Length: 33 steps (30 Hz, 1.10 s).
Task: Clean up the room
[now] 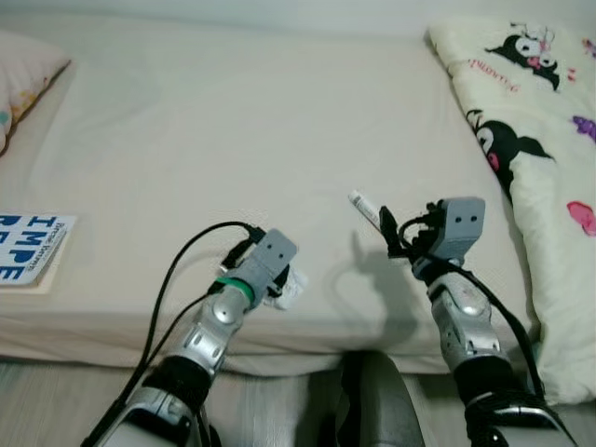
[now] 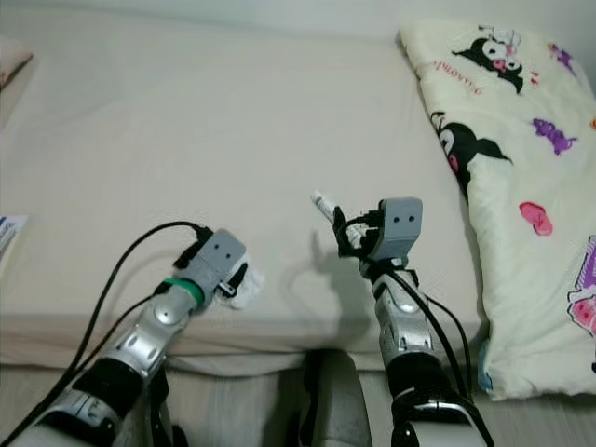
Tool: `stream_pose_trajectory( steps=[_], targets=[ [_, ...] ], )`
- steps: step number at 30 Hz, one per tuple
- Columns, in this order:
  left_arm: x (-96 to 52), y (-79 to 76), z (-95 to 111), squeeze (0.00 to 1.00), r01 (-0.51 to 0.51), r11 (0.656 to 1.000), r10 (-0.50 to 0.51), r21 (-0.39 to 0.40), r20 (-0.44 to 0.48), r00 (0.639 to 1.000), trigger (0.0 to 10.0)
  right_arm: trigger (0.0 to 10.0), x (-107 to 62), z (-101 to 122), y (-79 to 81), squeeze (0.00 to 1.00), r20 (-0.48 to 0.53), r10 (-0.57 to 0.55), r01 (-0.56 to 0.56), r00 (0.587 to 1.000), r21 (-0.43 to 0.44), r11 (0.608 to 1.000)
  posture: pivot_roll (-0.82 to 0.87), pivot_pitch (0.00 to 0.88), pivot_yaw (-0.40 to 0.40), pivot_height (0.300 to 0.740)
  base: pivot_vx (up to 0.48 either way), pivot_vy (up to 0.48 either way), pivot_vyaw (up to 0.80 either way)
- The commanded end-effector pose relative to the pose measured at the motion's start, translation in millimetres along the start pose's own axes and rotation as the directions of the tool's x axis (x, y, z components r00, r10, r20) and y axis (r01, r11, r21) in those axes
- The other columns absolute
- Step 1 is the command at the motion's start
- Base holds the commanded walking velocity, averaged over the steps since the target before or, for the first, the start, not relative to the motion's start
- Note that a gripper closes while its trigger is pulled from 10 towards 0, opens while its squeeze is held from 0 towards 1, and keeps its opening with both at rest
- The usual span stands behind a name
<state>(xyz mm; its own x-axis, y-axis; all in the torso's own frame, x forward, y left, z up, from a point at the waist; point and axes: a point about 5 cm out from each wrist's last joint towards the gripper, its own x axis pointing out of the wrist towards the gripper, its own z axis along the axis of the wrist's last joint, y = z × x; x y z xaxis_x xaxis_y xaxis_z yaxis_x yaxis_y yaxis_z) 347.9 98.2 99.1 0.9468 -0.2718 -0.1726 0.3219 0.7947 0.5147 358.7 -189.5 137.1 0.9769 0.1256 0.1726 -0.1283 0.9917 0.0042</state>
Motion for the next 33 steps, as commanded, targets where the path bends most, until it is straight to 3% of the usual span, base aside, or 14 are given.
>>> stream_pose_trajectory(
  steps=[1,2,7,11,12,13,14,15,16,17,25,27,30,33],
  targets=[
    [-10.3,-8.3,-20.3,0.65,0.075,0.997,-0.077,-0.022,-0.072,0.994,10.0,10.0,-3.0,-6.7,-6.6,0.00,-0.039,-0.016,0.015,0.999,-0.019,1.000,0.09,0.193,-0.038,0.525,0.000,0.000,0.00],
    [-15.0,-5.4,-20.5,0.00,0.094,0.988,-0.104,-0.122,-0.078,0.991,10.0,10.0,-3.0,-7.7,-7.3,0.00,-0.044,-0.016,0.015,0.999,-0.023,1.000,0.10,0.199,-0.036,0.525,0.000,0.000,0.00],
    [-23.6,0.8,-16.7,0.00,0.114,0.960,-0.136,-0.257,-0.071,0.988,10.0,10.0,-4.4,-11.9,-8.9,0.00,-0.059,-0.016,0.015,0.998,-0.027,1.000,0.12,0.201,-0.037,0.525,0.000,0.000,0.00],
    [-24.8,-4.4,-17.9,0.00,0.125,0.960,-0.152,-0.252,-0.087,0.985,10.0,10.0,-5.4,-14.8,-9.2,0.00,-0.072,-0.017,0.015,0.997,-0.031,0.999,0.12,0.201,-0.037,0.525,0.000,0.000,0.00],
    [-26.2,-7.8,-17.0,0.00,0.138,0.958,-0.164,-0.250,-0.084,0.983,7.5,10.0,-5.9,-16.2,-10.2,0.00,-0.080,-0.019,0.016,0.997,-0.038,0.999,0.12,0.204,-0.033,0.525,0.000,0.000,0.00],
    [-26.2,-7.8,-17.0,0.00,0.138,0.958,-0.164,-0.250,-0.084,0.983,7.5,10.0,-5.9,-16.2,-10.2,0.00,-0.080,-0.019,0.016,0.997,-0.038,0.999,0.12,0.204,-0.033,0.525,0.000,0.000,0.00],
    [-27.4,-10.8,-16.3,0.00,0.148,0.958,-0.173,-0.244,-0.080,0.982,5.9,10.0,-6.5,-17.6,-11.5,0.00,-0.089,-0.023,0.019,0.996,-0.047,0.999,0.12,0.204,-0.033,0.525,0.000,0.000,0.00],
    [-28.5,-13.4,-15.0,0.00,0.151,0.963,-0.169,-0.223,-0.065,0.984,3.3,10.0,-7.2,-19.0,-14.0,0.00,-0.100,-0.028,0.023,0.995,-0.058,0.998,0.12,0.210,-0.029,0.525,0.000,0.000,0.00],
    [-28.5,-13.4,-15.0,0.00,0.151,0.963,-0.169,-0.223,-0.065,0.984,3.3,10.0,-7.2,-19.0,-14.0,0.00,-0.100,-0.028,0.023,0.995,-0.058,0.998,0.12,0.210,-0.029,0.525,0.000,0.000,0.00],
    [-29.3,-16.3,-12.9,0.00,0.157,0.965,-0.169,-0.208,-0.041,0.985,0.0,10.0,-8.0,-20.4,-18.2,0.00,-0.116,-0.042,0.034,0.992,-0.076,0.997,0.12,0.215,-0.027,0.525,0.000,0.000,0.00],
    [-35.0,-20.6,-7.5,0.00,0.166,0.980,-0.164,-0.110,0.029,0.986,0.0,10.0,-7.3,-19.6,-30.6,0.00,-0.146,-0.078,0.064,0.986,-0.097,0.993,0.12,0.232,-0.021,0.525,0.000,0.000,0.00],
    [-38.6,-18.9,-5.6,0.00,0.134,0.991,-0.133,-0.016,0.064,0.989,0.0,10.0,-3.5,-14.2,-36.2,0.00,-0.147,-0.092,0.077,0.985,-0.103,0.992,0.13,0.243,-0.017,0.525,0.000,0.000,0.00],
    [-40.7,-17.6,-5.5,0.00,0.116,0.993,-0.119,0.038,0.076,0.990,0.0,10.0,-1.2,-9.5,-42.6,0.00,-0.146,-0.114,0.099,0.983,-0.109,0.989,0.13,0.246,-0.015,0.525,0.000,0.000,0.00],
    [-41.4,-17.1,-6.6,0.00,0.117,0.992,-0.120,0.051,0.071,0.990,0.0,10.0,-1.2,-7.5,-47.8,0.00,-0.149,-0.131,0.114,0.980,-0.112,0.987,0.14,0.250,-0.012,0.525,0.000,0.000,0.00]
  ],
)
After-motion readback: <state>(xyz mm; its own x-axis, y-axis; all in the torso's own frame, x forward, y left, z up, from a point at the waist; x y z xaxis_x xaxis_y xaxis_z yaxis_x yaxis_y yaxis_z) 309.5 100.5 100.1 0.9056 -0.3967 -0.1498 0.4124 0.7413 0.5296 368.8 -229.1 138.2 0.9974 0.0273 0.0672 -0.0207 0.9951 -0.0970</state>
